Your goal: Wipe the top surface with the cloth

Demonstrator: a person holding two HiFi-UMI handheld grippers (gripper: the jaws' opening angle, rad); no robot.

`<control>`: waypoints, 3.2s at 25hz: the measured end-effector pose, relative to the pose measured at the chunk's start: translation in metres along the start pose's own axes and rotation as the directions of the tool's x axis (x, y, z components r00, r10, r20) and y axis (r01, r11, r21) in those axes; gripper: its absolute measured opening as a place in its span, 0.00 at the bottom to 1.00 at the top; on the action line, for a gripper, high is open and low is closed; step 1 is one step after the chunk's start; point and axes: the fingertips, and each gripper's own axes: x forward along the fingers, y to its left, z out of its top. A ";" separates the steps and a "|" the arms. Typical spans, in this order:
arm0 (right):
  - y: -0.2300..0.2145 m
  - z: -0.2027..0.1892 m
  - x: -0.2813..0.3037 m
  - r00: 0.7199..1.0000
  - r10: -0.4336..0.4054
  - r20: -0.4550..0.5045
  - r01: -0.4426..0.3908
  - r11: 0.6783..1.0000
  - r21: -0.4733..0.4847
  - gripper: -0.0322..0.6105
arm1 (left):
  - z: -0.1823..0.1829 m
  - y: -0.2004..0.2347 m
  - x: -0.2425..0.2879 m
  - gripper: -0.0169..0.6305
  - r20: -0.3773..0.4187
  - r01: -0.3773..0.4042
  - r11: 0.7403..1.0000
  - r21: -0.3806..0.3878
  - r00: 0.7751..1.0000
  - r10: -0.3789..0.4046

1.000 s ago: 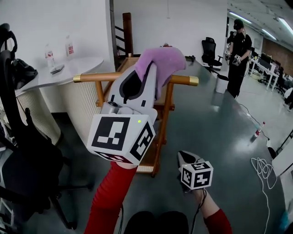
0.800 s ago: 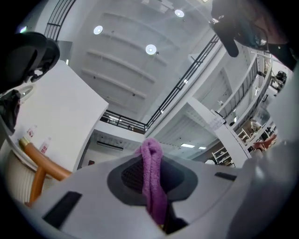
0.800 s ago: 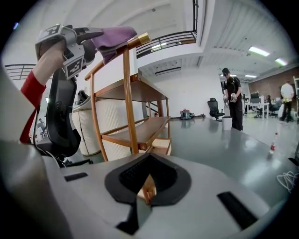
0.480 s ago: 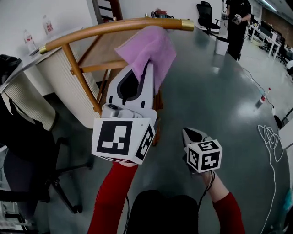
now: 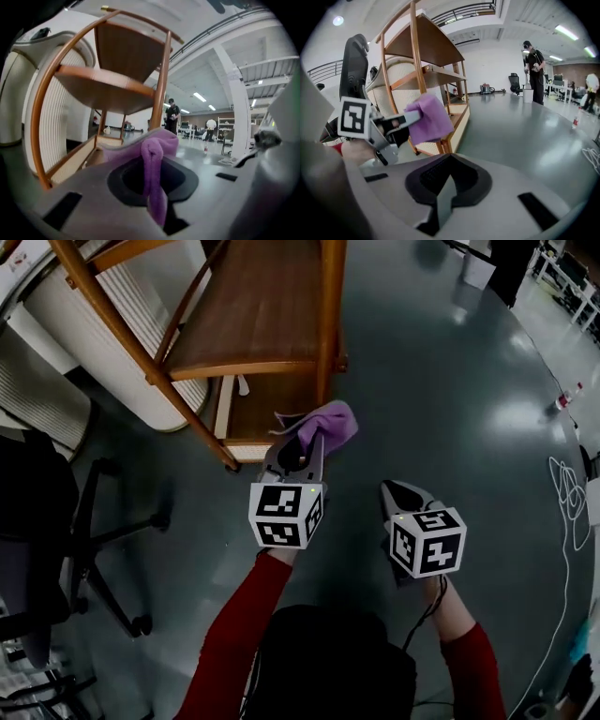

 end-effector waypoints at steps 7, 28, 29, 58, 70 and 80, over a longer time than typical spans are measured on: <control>-0.009 -0.025 0.005 1.000 -0.003 -0.026 0.004 0.999 0.037 0.05 | -0.143 0.018 0.024 0.10 -0.298 -0.034 0.999 -0.031 0.954 0.023; 0.018 0.074 -0.048 0.984 0.082 0.157 -0.081 0.997 -0.011 0.05 | 0.038 -0.012 -0.067 0.10 0.002 0.014 0.999 0.037 1.000 -0.015; 0.023 0.094 -0.060 0.981 0.100 0.168 -0.098 0.995 -0.022 0.05 | 0.065 -0.014 -0.076 0.10 0.013 0.013 0.998 0.055 1.000 -0.014; 0.140 0.466 -0.419 0.850 0.290 0.441 -0.276 0.956 -0.096 0.05 | 0.555 -0.120 -0.216 0.10 0.155 -0.006 0.996 0.084 0.988 -0.007; 0.142 0.455 -0.431 0.867 0.243 0.435 -0.227 0.970 -0.088 0.05 | 0.565 -0.133 -0.223 0.10 0.193 0.047 0.997 0.067 0.979 -0.060; 0.155 0.455 -0.438 0.861 0.240 0.448 -0.181 0.969 -0.169 0.05 | 0.560 -0.135 -0.230 0.10 0.172 0.070 0.994 0.083 0.982 -0.083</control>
